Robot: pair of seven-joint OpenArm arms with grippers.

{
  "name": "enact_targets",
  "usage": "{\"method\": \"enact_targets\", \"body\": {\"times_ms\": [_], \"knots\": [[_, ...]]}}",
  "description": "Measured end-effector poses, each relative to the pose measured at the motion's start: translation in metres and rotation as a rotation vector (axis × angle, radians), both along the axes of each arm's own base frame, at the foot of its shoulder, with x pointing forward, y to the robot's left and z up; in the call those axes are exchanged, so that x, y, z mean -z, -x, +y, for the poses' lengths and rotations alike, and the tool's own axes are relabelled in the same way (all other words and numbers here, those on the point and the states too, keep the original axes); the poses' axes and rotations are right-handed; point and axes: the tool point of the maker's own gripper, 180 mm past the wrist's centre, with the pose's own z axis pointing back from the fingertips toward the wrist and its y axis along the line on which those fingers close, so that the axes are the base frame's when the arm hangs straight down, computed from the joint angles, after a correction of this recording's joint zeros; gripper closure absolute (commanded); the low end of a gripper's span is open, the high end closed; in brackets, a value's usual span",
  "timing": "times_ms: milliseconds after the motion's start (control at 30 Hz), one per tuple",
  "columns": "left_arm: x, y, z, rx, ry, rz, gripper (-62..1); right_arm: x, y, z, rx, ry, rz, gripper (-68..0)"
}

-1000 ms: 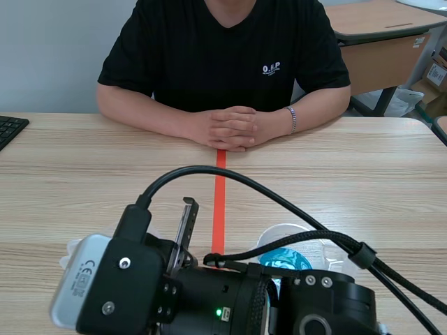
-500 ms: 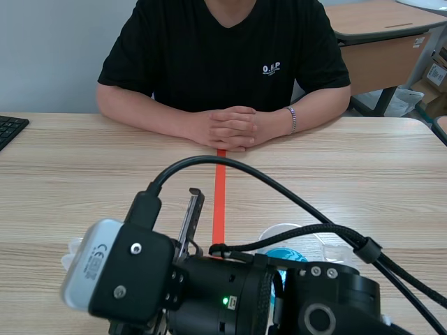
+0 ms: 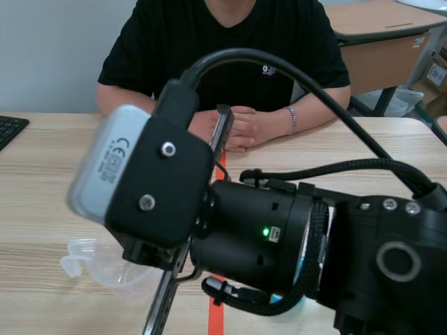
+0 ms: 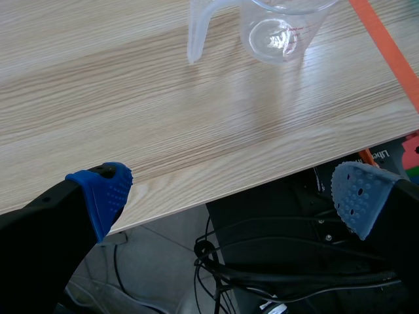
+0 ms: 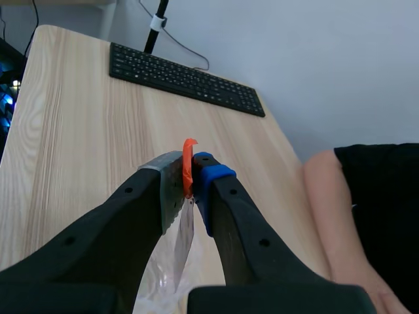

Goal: Do the redox reaction experiment.
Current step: 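Lift the metal plate out of the left beaker, then move the plate over the blue solution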

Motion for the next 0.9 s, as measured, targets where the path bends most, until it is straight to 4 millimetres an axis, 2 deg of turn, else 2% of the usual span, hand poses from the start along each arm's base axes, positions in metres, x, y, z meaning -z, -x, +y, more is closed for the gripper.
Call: {"method": "enact_targets", "body": {"times_ms": [267,600,733,900], "knots": [[0.0,0.0,0.0,0.0,0.001,0.0,-62.3,-0.028,-0.004,-0.01,0.018,-0.025,-0.064,-1.5],[0.0,0.0,0.0,0.0,0.001,-0.001,-62.3,-0.061,0.001,-0.038,0.052,-0.085,-0.051,-1.5],[0.0,0.0,0.0,0.0,0.001,-0.001,-62.3,-0.068,-0.003,-0.052,0.079,-0.091,-0.043,-1.5],[0.0,0.0,0.0,0.0,0.001,0.0,-62.3,-0.066,-0.012,-0.072,0.126,-0.079,-0.007,-1.5]]}}
